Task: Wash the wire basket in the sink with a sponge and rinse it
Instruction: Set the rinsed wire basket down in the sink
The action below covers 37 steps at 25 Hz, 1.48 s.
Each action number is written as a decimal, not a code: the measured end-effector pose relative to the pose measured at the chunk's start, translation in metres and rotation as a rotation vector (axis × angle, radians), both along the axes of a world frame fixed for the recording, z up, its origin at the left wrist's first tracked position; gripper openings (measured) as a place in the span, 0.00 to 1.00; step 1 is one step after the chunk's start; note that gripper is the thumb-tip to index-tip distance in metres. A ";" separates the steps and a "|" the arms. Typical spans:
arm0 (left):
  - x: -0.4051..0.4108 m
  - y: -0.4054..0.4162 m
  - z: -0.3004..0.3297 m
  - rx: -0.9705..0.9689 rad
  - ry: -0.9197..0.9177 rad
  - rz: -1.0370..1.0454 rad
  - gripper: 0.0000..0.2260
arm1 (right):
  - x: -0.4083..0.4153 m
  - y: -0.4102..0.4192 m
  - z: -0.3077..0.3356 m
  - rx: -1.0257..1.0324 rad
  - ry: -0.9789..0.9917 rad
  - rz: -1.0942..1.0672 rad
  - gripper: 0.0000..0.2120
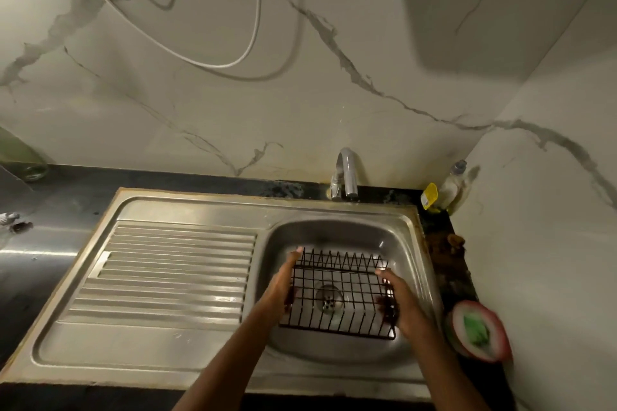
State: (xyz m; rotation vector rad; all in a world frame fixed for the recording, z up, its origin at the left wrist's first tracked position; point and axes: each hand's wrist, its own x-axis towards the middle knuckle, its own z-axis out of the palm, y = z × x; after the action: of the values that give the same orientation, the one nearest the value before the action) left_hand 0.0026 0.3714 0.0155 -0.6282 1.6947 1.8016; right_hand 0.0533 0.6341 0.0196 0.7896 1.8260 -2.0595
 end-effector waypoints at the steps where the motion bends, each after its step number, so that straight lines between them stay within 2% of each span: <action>1: -0.001 -0.003 0.000 -0.003 0.034 -0.021 0.45 | -0.006 0.002 0.007 0.040 -0.013 0.008 0.31; 3: -0.001 -0.005 0.001 0.036 0.149 0.016 0.46 | -0.016 0.010 0.020 0.146 0.170 -0.138 0.24; 4: 0.005 -0.010 -0.003 0.091 0.197 0.044 0.46 | -0.011 0.013 0.027 0.136 0.271 -0.173 0.21; 5: 0.011 -0.009 -0.006 0.127 0.223 0.055 0.45 | -0.009 0.011 0.028 0.168 0.323 -0.177 0.21; 7: 0.005 -0.005 -0.013 0.117 0.164 0.129 0.40 | -0.016 0.000 0.013 0.112 0.216 -0.154 0.25; 9: -0.004 -0.003 -0.019 0.079 0.027 0.084 0.31 | -0.010 -0.004 -0.004 0.014 0.044 -0.052 0.29; 10: -0.006 -0.003 -0.015 0.056 0.030 0.077 0.28 | -0.010 -0.004 -0.008 0.005 0.042 -0.084 0.30; 11: -0.008 -0.005 -0.012 0.037 0.130 0.104 0.28 | -0.016 -0.005 -0.008 0.030 0.061 -0.154 0.31; 13: -0.004 -0.010 -0.005 0.016 0.285 0.144 0.32 | -0.018 -0.001 -0.001 0.034 0.163 -0.230 0.30; 14: -0.003 -0.011 -0.009 0.004 0.294 0.130 0.35 | -0.017 -0.002 0.000 0.052 0.165 -0.210 0.29; 17: 0.000 -0.005 -0.016 -0.041 0.095 0.051 0.39 | -0.014 -0.003 -0.020 0.013 -0.031 -0.089 0.26; 18: 0.002 -0.004 -0.019 -0.027 0.087 0.059 0.40 | -0.016 -0.003 -0.021 0.010 -0.035 -0.114 0.22; 20: 0.005 -0.006 -0.019 0.002 0.224 0.104 0.40 | -0.022 -0.001 -0.017 0.006 0.097 -0.243 0.17; 21: 0.008 -0.008 -0.019 0.006 0.258 0.103 0.41 | -0.020 0.003 -0.019 -0.005 0.147 -0.244 0.19; 23: 0.004 -0.006 -0.021 -0.005 0.219 0.076 0.47 | -0.017 -0.002 -0.023 0.026 0.090 -0.177 0.20; 25: 0.003 -0.001 -0.019 -0.040 0.163 0.045 0.44 | -0.017 -0.006 -0.024 0.019 0.061 -0.152 0.17; 27: 0.002 -0.003 -0.017 -0.032 0.291 0.076 0.40 | -0.021 -0.001 -0.019 0.019 0.185 -0.262 0.13; 29: 0.003 -0.009 -0.020 -0.016 0.313 0.035 0.42 | -0.017 0.005 -0.014 -0.008 0.241 -0.231 0.16; 30: 0.001 -0.011 -0.022 -0.034 0.262 0.017 0.42 | -0.018 0.003 -0.019 -0.004 0.180 -0.203 0.16; 32: 0.002 -0.005 -0.022 -0.025 0.107 -0.014 0.35 | -0.016 -0.004 -0.027 -0.009 0.039 -0.189 0.15; 33: 0.003 -0.003 -0.018 -0.023 0.077 -0.009 0.31 | -0.015 -0.004 -0.029 -0.001 0.024 -0.209 0.13; 34: 0.002 -0.001 -0.015 -0.024 0.128 0.049 0.30 | -0.018 -0.003 -0.030 0.006 0.067 -0.256 0.11; 37: -0.001 -0.004 -0.012 -0.012 0.238 0.029 0.37 | -0.020 0.004 -0.020 0.002 0.165 -0.271 0.10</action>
State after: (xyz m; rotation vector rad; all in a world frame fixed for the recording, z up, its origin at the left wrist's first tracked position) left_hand 0.0020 0.3674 0.0040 -0.4598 1.8596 1.9518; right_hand 0.0335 0.6377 -0.0007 0.9384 1.8956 -2.3531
